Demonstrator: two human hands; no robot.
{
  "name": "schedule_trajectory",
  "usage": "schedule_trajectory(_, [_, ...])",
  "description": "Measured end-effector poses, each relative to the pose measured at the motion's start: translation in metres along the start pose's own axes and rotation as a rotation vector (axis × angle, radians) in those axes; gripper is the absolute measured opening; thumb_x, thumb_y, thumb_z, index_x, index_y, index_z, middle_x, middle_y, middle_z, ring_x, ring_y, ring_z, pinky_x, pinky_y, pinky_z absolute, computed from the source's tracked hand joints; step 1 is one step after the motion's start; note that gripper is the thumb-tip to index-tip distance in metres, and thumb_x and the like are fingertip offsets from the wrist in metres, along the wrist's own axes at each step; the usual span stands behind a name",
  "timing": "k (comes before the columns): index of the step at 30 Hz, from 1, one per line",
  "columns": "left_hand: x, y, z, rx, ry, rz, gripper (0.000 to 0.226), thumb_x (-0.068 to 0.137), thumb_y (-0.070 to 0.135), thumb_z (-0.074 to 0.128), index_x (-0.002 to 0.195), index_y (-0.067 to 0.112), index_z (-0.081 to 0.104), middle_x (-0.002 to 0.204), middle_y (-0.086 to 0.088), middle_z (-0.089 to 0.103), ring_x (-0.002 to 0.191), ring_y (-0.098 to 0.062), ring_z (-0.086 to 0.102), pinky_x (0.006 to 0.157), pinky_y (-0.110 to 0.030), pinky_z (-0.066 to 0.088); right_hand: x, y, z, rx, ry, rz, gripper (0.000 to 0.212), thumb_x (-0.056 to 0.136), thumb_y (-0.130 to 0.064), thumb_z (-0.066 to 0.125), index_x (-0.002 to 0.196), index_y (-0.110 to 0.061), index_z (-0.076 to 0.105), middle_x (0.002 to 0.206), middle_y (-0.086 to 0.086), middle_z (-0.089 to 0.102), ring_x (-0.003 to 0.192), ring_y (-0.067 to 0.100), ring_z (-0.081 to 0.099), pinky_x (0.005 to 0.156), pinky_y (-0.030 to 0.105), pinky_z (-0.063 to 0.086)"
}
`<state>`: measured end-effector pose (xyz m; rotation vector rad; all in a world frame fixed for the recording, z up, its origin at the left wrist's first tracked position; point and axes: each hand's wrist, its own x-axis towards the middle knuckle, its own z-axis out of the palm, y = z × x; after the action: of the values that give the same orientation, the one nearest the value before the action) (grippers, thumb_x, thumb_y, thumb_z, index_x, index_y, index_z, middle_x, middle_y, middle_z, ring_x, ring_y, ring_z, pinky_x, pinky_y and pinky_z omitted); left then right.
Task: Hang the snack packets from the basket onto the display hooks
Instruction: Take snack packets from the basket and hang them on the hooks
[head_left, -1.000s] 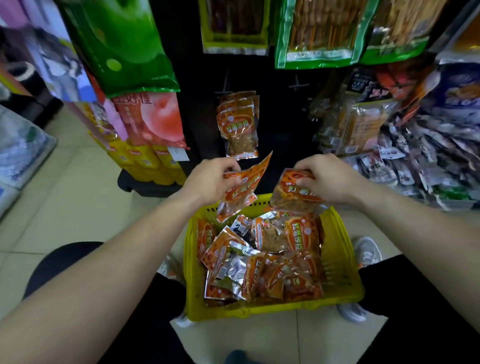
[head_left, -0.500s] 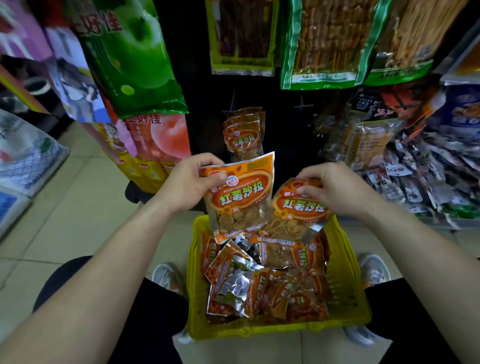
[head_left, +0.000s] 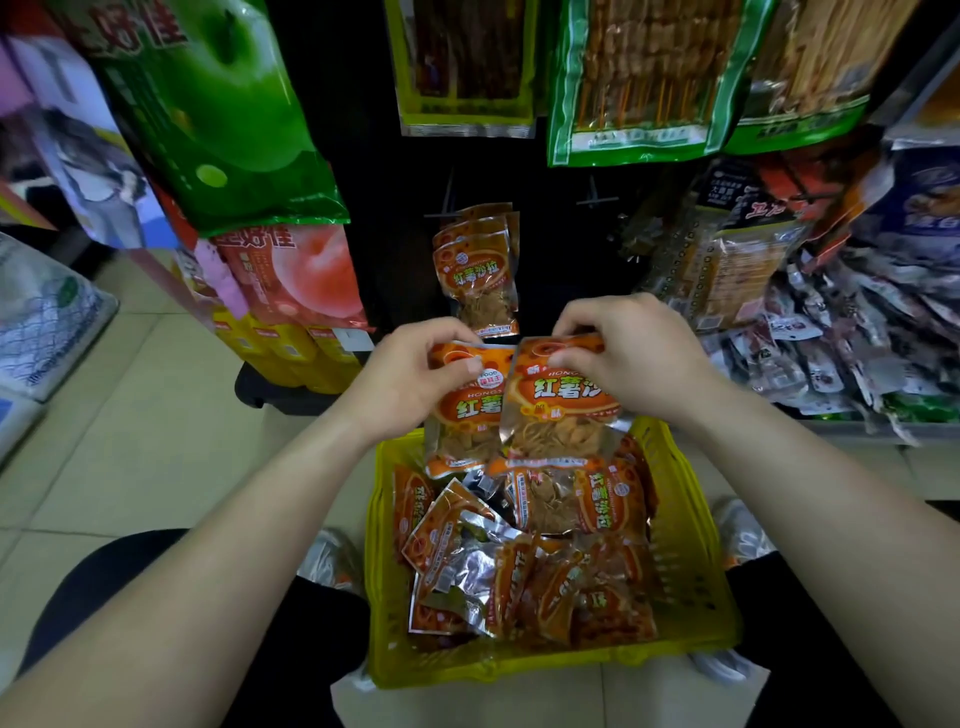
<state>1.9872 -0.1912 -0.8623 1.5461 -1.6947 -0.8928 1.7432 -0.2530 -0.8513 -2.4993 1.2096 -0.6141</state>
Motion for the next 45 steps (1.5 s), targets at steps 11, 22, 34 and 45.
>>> schedule_trajectory(11, [0.007,0.01,0.025,-0.086,0.081,0.02,0.009,0.099,0.035,0.058,0.106,0.033,0.063,0.098,0.016,0.07,0.092,-0.003,0.067,0.074,-0.024,0.053,0.012,0.002,0.01,0.037,-0.021,0.106,0.032,0.072,-0.058,0.076,0.072,-0.03,0.061,0.073,-0.011,0.058,0.082,0.015,0.049,0.068,0.036,0.046])
schedule_trajectory(22, [0.02,0.012,0.019,0.054,0.191,-0.003,0.016,0.093,0.021,0.068,0.098,0.035,0.064,0.094,0.018,0.067,0.088,0.002,0.066,0.067,-0.019,0.056,0.016,0.01,0.008,0.011,-0.048,0.066,0.024,0.076,-0.048,0.079,0.083,-0.033,0.062,0.1,-0.011,0.062,0.098,0.018,0.047,0.084,0.04,0.043])
schedule_trajectory(34, [0.023,0.01,0.019,-0.134,0.19,-0.065,0.031,0.097,0.011,0.062,0.117,0.035,0.06,0.116,0.009,0.066,0.104,-0.011,0.067,0.07,-0.029,0.062,0.016,0.019,0.006,0.283,-0.015,0.214,0.01,0.087,-0.031,0.074,0.088,-0.029,0.065,0.094,-0.005,0.071,0.091,0.01,0.066,0.063,0.019,0.046])
schedule_trajectory(45, [0.023,0.015,0.019,-0.101,0.182,-0.068,0.029,0.101,0.015,0.056,0.114,0.041,0.059,0.116,0.01,0.065,0.101,-0.006,0.064,0.064,-0.016,0.056,0.016,0.021,0.006,0.307,0.001,0.241,0.014,0.084,-0.035,0.077,0.083,-0.031,0.063,0.088,-0.009,0.07,0.083,0.004,0.066,0.058,0.017,0.044])
